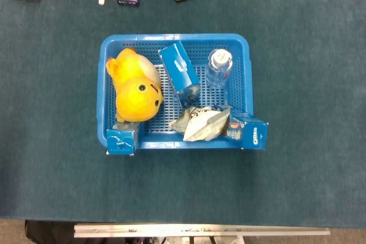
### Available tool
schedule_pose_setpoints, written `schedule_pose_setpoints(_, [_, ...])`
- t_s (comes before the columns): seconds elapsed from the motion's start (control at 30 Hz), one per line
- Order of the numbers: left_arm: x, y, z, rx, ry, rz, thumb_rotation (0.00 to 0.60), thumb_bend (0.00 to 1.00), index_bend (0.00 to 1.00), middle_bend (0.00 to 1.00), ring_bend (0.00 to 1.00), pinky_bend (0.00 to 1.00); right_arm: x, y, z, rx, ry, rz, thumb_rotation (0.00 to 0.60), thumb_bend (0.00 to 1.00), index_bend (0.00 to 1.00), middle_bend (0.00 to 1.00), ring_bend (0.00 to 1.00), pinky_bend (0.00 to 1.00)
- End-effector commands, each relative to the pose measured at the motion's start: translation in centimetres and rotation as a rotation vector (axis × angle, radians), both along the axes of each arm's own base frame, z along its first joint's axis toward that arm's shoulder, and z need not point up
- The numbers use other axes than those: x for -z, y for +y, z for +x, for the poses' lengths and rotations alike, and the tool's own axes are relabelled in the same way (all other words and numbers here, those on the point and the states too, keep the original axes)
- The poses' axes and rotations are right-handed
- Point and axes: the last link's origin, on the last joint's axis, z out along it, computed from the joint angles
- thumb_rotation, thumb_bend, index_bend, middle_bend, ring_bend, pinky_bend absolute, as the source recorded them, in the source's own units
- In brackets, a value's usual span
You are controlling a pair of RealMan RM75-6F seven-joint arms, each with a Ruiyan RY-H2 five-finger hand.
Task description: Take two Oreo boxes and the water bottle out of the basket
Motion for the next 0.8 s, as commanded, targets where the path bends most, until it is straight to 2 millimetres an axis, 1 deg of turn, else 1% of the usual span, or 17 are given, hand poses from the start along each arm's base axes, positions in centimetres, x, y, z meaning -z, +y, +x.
schedule_pose_setpoints(0.03, [0.05, -0.03, -0.03, -0.004, 0.0, -0.003, 0.6, 0.38, 0.48, 0.51, 0.44, 0.53, -0.02, 0.02, -0.05, 0.002, 0.0, 0.0, 0.6, 0.14, 0.39, 0.33, 0.37, 0.47])
schedule_pose_setpoints(0.8, [0.02, -0.16, -0.12, -0.014, 0.002, -0.003, 0.6, 0.38, 0.48, 0.51, 0.44, 0.53, 0.3, -0.46, 0.54, -0.024, -0.038, 0.01, 0.6, 0.14, 0.39, 0.33, 0.37, 0.47])
